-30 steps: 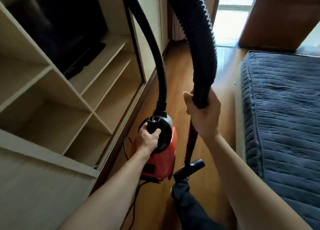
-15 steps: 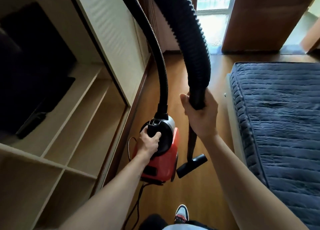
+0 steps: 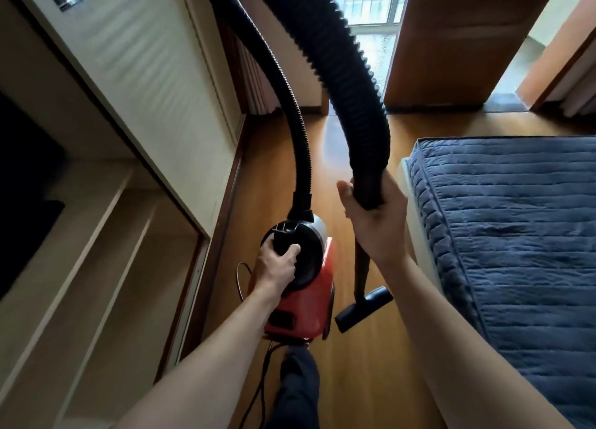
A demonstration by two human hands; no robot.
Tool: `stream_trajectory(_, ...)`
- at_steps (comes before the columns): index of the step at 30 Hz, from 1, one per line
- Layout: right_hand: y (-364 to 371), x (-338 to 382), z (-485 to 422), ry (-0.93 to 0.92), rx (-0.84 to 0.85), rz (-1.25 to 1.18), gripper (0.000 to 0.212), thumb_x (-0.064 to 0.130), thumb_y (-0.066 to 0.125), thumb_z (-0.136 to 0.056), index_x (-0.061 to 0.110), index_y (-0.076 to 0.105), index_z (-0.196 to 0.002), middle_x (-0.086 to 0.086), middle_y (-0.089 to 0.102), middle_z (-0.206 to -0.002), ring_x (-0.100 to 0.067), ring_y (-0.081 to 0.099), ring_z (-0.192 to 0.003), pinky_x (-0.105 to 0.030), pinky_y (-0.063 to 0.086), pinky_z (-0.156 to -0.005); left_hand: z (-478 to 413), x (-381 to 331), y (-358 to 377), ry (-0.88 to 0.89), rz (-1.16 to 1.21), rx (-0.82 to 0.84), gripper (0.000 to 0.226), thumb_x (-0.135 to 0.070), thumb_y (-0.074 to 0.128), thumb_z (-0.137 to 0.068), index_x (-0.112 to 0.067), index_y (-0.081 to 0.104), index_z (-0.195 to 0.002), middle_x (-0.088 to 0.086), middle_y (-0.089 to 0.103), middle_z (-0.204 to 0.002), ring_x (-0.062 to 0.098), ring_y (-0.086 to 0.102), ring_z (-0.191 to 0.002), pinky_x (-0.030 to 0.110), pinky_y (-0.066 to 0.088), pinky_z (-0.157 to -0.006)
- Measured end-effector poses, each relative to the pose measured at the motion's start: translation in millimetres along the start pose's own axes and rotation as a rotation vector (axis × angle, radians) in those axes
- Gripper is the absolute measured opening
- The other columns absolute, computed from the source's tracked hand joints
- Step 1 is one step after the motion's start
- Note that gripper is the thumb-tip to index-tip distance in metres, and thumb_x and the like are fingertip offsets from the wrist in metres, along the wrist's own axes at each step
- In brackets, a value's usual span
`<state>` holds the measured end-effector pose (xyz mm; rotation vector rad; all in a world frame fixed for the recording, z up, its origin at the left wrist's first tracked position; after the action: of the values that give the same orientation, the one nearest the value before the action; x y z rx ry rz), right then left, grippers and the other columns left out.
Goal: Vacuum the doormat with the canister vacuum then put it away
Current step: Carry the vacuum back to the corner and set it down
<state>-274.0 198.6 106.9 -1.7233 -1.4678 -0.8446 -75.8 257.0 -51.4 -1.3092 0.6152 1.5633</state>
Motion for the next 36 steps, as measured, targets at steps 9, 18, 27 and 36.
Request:
stream_trajectory(9,78,-84,-145,0.007,-0.064,0.043,0.029,0.032,0.071,-0.094,0.007,0.056,-0.090,-0.020,0.054,-0.063,-0.041,0.052,-0.050,-0.051,0.046,-0.047,-183,-56,22,-0.020,-0.048,0.104,0.012,-0.035,0.066,-0.082,-0.041,0.060,-0.091,-0.002,0.062,-0.080,0.019,0.058,-0.064,0.035,0.051,-0.060)
stream_trajectory(18,128,-147,-281,0.000,-0.116,0.026,0.024,0.024,0.071,-0.094,0.006,0.056,-0.091,-0.020,0.055,-0.067,-0.042,0.054,-0.054,-0.053,0.048,-0.049,-330,-120,48,0.006,-0.102,0.130,0.018,-0.025,0.066,-0.091,-0.041,0.058,-0.091,0.002,0.066,-0.091,0.023,0.063,-0.079,0.045,0.058,-0.079)
stream_trajectory(27,166,-260,-421,0.026,-0.105,0.021,0.019,0.025,0.071,-0.093,0.015,0.056,-0.090,-0.022,0.054,-0.067,-0.045,0.053,-0.055,-0.053,0.047,-0.050,-489,-162,104,-0.033,-0.125,0.100,0.016,-0.036,0.066,-0.077,-0.037,0.062,-0.093,0.004,0.066,-0.088,0.023,0.061,-0.074,0.040,0.056,-0.065)
stream_trajectory(36,201,-378,-594,0.095,-0.003,0.003,0.018,0.024,0.069,-0.089,0.023,0.053,-0.082,-0.020,0.053,-0.066,-0.044,0.051,-0.056,-0.052,0.046,-0.051,-653,-228,176,-0.084,-0.111,0.001,0.011,-0.013,0.064,-0.089,-0.022,0.058,-0.087,0.003,0.057,-0.063,0.012,0.049,-0.043,0.025,0.043,-0.042)
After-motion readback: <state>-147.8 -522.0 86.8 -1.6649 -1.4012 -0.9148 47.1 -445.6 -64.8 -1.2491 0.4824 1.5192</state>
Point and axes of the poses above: each hand's wrist, its own z-axis away from the middle knuckle, its own y-axis out of the palm, x = y × z, the point moved 7 cm from there along -z, towards the middle knuckle
